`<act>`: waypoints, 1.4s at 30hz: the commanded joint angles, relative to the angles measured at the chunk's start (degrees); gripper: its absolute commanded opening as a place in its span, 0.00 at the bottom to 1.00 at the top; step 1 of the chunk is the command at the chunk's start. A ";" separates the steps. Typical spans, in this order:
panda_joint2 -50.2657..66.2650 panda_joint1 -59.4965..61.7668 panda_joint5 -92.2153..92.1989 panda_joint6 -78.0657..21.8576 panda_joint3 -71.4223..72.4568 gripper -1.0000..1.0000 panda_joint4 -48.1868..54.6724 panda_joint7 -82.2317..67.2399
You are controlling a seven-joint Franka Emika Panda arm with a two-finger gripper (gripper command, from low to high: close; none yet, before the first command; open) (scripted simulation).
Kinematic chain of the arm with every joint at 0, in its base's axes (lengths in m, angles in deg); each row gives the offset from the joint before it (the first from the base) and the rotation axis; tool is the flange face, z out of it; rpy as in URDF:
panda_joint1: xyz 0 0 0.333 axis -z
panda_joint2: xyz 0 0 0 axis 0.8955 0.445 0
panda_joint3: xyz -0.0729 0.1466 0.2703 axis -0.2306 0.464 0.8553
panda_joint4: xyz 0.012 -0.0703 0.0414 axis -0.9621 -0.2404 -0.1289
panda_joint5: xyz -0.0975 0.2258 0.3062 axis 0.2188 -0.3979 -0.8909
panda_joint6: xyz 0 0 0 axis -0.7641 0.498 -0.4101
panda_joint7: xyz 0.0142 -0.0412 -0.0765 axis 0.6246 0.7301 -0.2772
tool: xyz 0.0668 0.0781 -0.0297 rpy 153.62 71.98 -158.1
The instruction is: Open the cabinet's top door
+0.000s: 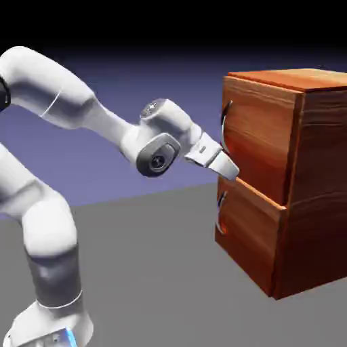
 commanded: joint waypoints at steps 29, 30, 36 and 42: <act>-25.62 29.37 -72.28 -4.91 37.37 0.50 11.25 -33.27; -26.51 30.39 -74.77 -5.08 38.66 0.50 11.64 -34.42; -31.81 36.46 -89.72 -6.10 46.39 0.50 13.97 -41.30; -37.11 42.54 -104.68 -7.12 54.13 0.50 16.30 -48.19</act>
